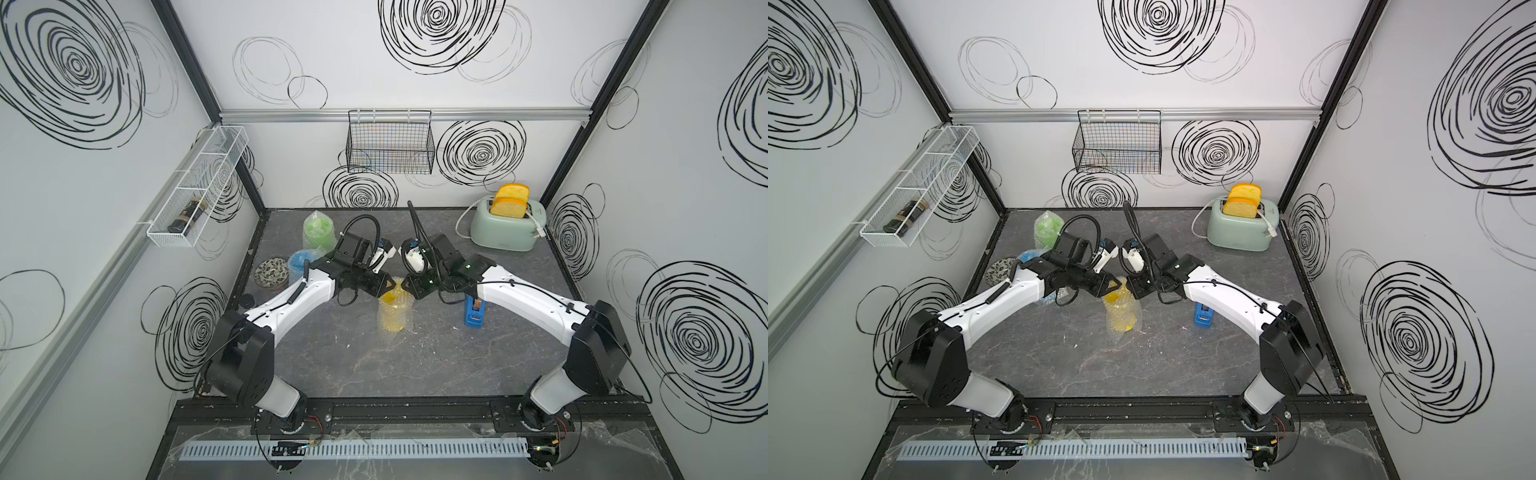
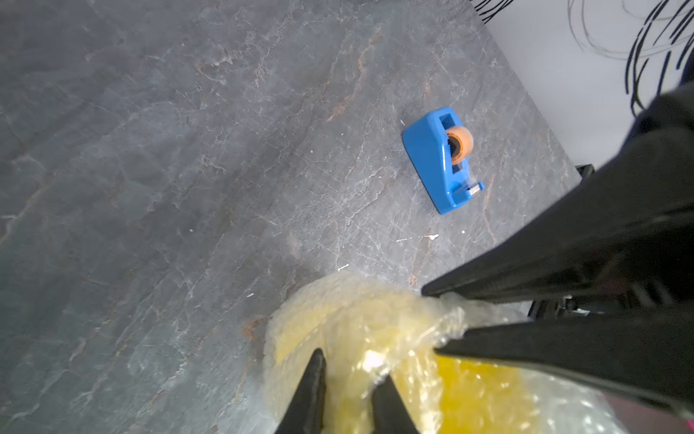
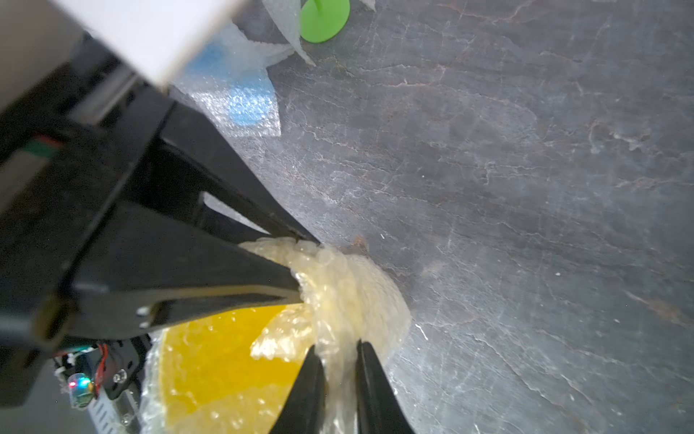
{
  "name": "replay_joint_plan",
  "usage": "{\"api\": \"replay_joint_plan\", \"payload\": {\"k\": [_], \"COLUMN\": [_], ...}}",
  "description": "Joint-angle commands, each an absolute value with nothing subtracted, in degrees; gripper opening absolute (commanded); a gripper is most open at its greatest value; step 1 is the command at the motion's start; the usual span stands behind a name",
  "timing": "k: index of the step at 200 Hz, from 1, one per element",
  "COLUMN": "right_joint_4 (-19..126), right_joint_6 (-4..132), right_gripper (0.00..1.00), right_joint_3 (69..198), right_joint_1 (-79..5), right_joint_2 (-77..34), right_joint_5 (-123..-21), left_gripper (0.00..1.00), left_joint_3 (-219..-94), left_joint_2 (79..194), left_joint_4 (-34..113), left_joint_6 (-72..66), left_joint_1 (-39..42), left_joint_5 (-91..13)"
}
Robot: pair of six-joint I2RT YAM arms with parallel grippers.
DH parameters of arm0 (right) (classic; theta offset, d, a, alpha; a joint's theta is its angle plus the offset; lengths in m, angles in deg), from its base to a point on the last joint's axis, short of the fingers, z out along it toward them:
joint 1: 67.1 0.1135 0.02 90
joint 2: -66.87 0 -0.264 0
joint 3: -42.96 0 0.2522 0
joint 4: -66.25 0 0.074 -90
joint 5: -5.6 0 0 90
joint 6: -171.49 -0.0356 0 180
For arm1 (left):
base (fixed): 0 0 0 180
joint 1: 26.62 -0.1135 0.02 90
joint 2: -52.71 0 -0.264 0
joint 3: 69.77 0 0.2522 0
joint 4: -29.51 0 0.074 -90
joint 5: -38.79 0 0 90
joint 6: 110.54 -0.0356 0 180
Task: Wrap wine glasses in bubble wrap
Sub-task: Wrap the wine glass in bubble wrap.
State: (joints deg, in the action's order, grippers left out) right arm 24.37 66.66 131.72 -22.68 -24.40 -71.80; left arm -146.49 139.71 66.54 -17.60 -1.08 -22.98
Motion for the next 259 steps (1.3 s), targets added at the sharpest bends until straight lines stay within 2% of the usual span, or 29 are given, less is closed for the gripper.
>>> {"api": "replay_joint_plan", "payload": {"k": [1,24,63,120,192,218,228,232,259], "right_joint_4": [20.79,21.02,27.05,31.66,24.57,20.41,18.54,17.88,13.49], "right_joint_6": [63.29,57.23,50.31,45.98,48.55,49.35,49.82,49.97,50.26], "right_gripper": [0.39,0.52,0.58,0.61,0.61,0.55,0.48,0.45,0.29], "right_joint_3": [135.63,133.33,122.99,120.56,126.44,128.33,129.57,130.11,133.81], "right_joint_1": [-23.86,-28.09,-31.2,-29.68,-25.47,-24.72,-24.36,-24.24,-23.61], "right_joint_2": [-22.89,-19.25,-13.8,-14.76,-23.12,-25.66,-26.85,-27.33,-30.93], "right_joint_5": [-69.34,-64.17,-57.79,-53.11,-58.12,-61.46,-63.61,-64.45,-68.25], "left_gripper": [0.15,0.14,0.13,0.11,0.07,0.05,0.05,0.0,0.0], "left_joint_3": [-144.8,-145.31,-145.44,-147.76,-147.75,-148.48,-148.26,-148.14,-147.85], "left_joint_2": [138.76,138.21,136.83,136.5,134.89,134.43,133.75,133.59,132.34], "left_joint_4": [65.45,65.62,65.33,66.85,66.25,66.59,65.99,65.68,64.19], "left_joint_6": [-18.15,-18.24,-18.56,-19.76,-20.54,-20.19,-20.19,-20.11,-19.59], "left_joint_1": [0.04,0.36,0.93,1.68,2.64,2.66,2.84,2.95,3.63], "left_joint_5": [-25.31,-25.98,-27.12,-28.52,-30.99,-30.54,-31.17,-31.51,-32.06]}}
